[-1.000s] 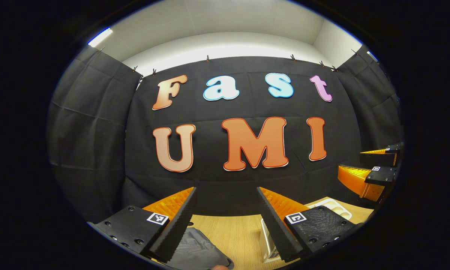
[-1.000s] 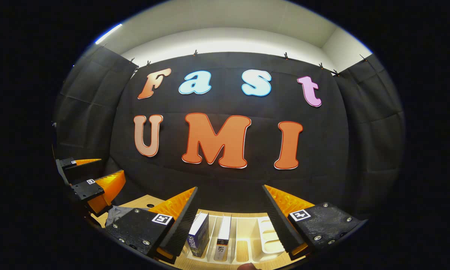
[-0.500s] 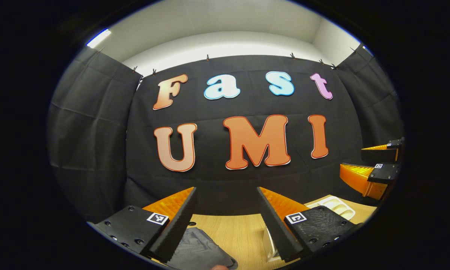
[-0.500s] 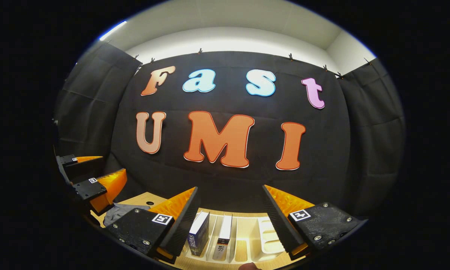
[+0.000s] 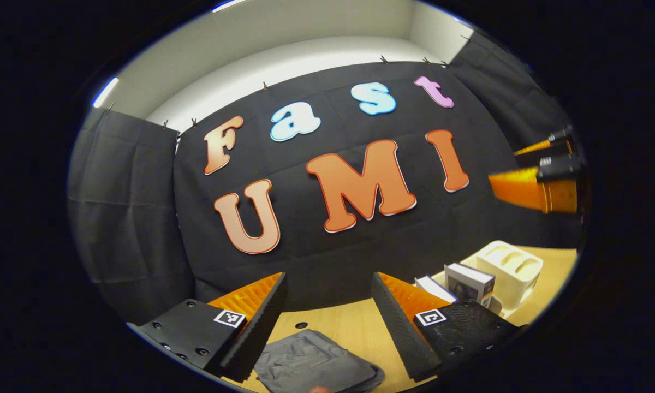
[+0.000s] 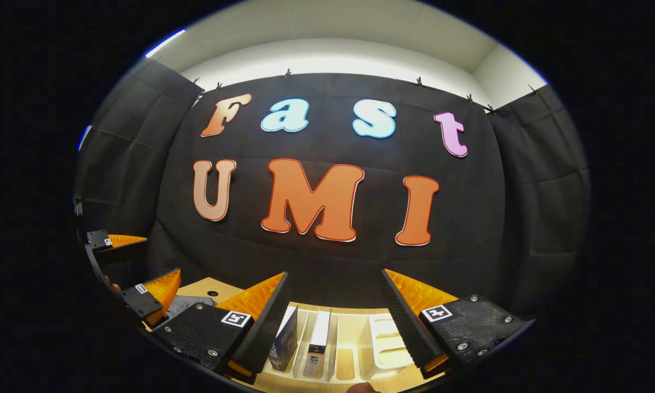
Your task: Open the schoolbag, grab two books from the bookshelf and put them into the schoolbag.
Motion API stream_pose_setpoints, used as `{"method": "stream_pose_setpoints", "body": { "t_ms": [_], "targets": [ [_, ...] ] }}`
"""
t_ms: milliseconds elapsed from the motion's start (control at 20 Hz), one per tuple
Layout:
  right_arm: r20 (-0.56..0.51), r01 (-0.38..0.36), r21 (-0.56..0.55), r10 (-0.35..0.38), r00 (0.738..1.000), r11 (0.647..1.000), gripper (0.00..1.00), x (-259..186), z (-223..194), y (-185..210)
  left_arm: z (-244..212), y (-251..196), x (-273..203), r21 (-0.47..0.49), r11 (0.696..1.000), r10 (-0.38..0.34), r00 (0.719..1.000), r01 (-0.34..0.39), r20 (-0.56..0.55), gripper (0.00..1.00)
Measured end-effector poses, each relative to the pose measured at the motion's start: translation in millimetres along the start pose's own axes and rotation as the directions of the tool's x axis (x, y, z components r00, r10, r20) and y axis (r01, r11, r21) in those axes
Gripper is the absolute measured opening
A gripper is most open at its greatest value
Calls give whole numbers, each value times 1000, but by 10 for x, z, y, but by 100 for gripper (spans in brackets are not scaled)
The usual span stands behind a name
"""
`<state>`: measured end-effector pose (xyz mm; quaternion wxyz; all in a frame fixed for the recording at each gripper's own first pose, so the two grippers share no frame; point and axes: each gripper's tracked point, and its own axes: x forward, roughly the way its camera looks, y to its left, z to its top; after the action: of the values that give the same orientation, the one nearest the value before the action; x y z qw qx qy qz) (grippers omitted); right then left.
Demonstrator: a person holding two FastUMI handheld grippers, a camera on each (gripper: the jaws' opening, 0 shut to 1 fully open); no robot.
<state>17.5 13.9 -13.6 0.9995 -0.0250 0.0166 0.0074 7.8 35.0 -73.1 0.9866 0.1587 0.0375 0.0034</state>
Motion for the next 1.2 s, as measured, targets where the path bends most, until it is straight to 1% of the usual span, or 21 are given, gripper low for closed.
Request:
{"method": "stream_pose_setpoints", "body": {
  "t_ms": [100, 200, 300, 400, 550, 700, 900, 1150, 1200],
  "targets": [
    [-8, 8, -6, -8, 1000, 1000, 97, -3, -59, -90, -311, -214, -100, 83, 996, -22, 999, 26, -43, 97],
    [-11, 17, -9, -17, 1000, 1000, 97, -35, -91, -171, -601, -305, -151, 170, 984, -40, 996, 54, -82, 97],
    [-21, 28, -16, -29, 999, 999, 97, -23, -149, -252, -966, -397, -194, 268, 959, -55, 990, 87, -127, 96],
    [-34, 37, -21, -38, 999, 999, 97, -17, -208, -323, -1298, -485, -280, 341, 931, -71, 981, 130, -181, 97],
    [-41, 48, -26, -49, 998, 999, 97, -28, -256, -418, -1699, -527, -429, 434, 887, -55, 970, 157, -238, 97],
    [-42, 49, -27, -50, 998, 998, 97, -32, -273, -478, -2029, -493, -531, 502, 843, -45, 955, 193, -293, 96],
    [-38, 40, -29, -41, 998, 999, 97, -38, -284, -524, -2341, -472, -609, 570, 786, -37, 940, 237, -339, 96],
    [-30, 27, -34, -28, 999, 999, 97, -65, -285, -572, -2710, -436, -725, 628, 719, -14, 911, 296, -413, 96],
    [-28, 22, -30, -23, 999, 999, 97, -72, -288, -572, -2778, -417, -725, 640, 705, 0, 903, 305, -430, 96]
  ]
}}
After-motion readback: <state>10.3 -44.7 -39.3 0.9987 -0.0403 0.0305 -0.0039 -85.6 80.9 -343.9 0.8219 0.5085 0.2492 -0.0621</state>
